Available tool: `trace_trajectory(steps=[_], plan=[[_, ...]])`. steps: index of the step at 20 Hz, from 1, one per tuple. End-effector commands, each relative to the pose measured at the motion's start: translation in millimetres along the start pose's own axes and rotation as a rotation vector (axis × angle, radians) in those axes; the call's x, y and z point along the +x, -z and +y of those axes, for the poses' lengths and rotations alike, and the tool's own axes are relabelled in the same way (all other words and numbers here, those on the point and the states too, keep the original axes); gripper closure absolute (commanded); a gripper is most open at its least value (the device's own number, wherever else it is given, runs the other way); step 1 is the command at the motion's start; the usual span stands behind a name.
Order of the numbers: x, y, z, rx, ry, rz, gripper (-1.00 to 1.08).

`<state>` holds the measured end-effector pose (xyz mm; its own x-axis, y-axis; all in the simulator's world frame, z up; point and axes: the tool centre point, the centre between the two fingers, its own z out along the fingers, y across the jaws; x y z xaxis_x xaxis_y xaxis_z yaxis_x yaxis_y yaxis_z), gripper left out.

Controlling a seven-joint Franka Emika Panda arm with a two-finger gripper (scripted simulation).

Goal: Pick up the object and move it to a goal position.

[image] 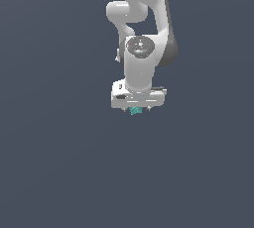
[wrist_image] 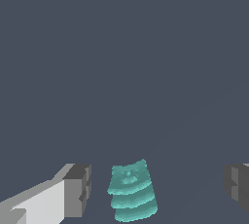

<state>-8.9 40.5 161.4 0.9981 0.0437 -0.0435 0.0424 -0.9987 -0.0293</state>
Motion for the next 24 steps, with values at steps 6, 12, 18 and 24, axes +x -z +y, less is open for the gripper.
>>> trace_trajectory(steps=[6,12,18,24], plan=[[-0.7,-3.1,4.4,0.0,-0.008,-0.006,-0.92],[-1.9,-7.5,10.6,0.0,-0.02,-0.015,-0.92],[-3.9,-9.4,9.9,-0.001,-0.013,-0.013,-0.92],[-14.9,-19.4,7.4,-0.007,0.021,-0.006,-0.92]])
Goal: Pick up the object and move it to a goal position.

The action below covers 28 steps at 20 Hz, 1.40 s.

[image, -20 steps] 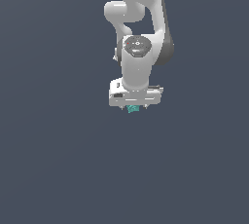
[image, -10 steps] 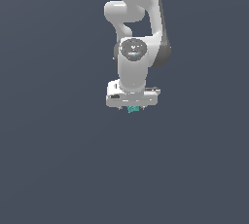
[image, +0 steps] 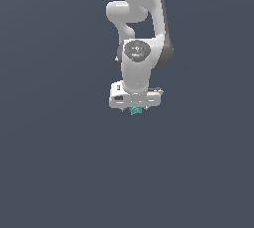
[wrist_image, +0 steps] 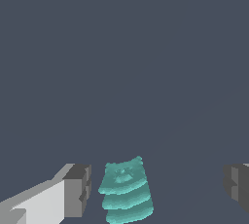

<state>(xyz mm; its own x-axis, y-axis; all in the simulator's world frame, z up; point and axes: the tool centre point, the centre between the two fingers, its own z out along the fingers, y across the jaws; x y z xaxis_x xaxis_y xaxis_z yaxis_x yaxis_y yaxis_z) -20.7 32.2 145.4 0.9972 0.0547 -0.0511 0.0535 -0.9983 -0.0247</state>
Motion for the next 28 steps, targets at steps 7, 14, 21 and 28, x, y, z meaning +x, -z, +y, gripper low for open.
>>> trace_trajectory(steps=[7,14,21,28], plan=[[-29.7,-24.5,-6.6,-0.013,0.087,0.018,-0.92],[-64.0,-47.2,-13.2,-0.024,0.179,0.036,-0.92],[-84.6,-58.7,-16.8,-0.03,0.23,0.046,-0.92],[-88.2,-60.9,-17.5,-0.03,0.239,0.047,-0.92]])
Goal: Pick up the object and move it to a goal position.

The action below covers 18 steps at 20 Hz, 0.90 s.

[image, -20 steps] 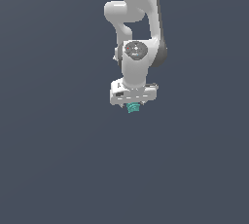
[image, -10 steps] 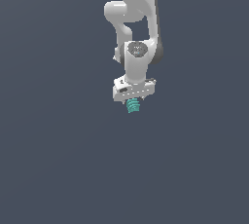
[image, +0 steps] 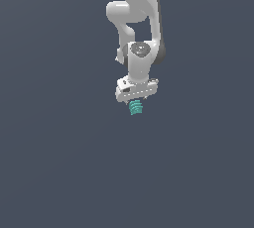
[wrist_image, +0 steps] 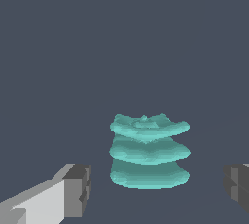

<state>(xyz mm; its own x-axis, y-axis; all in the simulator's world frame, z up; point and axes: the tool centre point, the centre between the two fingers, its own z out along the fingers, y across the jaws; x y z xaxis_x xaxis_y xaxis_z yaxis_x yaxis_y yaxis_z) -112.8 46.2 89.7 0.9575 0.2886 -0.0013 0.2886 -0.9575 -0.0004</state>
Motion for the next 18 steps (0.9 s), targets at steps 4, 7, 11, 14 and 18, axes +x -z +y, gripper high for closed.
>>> trace_trajectory(steps=[4,7,11,14,18], plan=[[-0.4,-7.4,0.1,0.0,0.0,0.0,-0.92],[-1.0,-18.6,-0.4,0.0,0.001,0.001,-0.92],[-1.7,-37.5,-0.4,0.0,0.002,0.001,-0.92],[-1.6,-46.2,-0.5,0.0,0.003,0.001,-0.92],[-1.4,-50.4,-0.3,0.0,0.003,0.001,-0.92]])
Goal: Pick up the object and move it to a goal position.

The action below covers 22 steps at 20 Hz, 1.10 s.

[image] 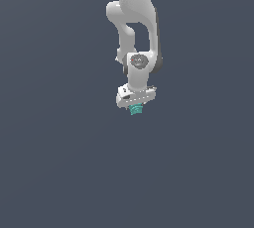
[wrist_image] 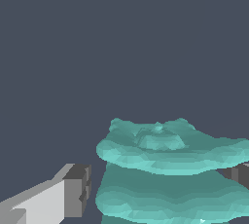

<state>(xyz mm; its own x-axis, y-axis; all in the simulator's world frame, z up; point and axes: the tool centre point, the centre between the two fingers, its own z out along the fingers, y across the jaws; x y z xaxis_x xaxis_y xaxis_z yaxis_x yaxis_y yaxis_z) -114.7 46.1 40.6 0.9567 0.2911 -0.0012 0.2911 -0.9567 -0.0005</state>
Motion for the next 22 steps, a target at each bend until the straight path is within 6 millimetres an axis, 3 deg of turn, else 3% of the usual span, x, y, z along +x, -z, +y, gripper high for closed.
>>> trace_trajectory(steps=[1,14,22], plan=[[0.4,-1.3,0.1,0.0,0.0,0.001,1.08],[1.8,-0.1,1.3,-0.001,-0.001,0.002,1.08],[21.7,2.8,11.6,-0.001,-0.001,0.002,1.08]])
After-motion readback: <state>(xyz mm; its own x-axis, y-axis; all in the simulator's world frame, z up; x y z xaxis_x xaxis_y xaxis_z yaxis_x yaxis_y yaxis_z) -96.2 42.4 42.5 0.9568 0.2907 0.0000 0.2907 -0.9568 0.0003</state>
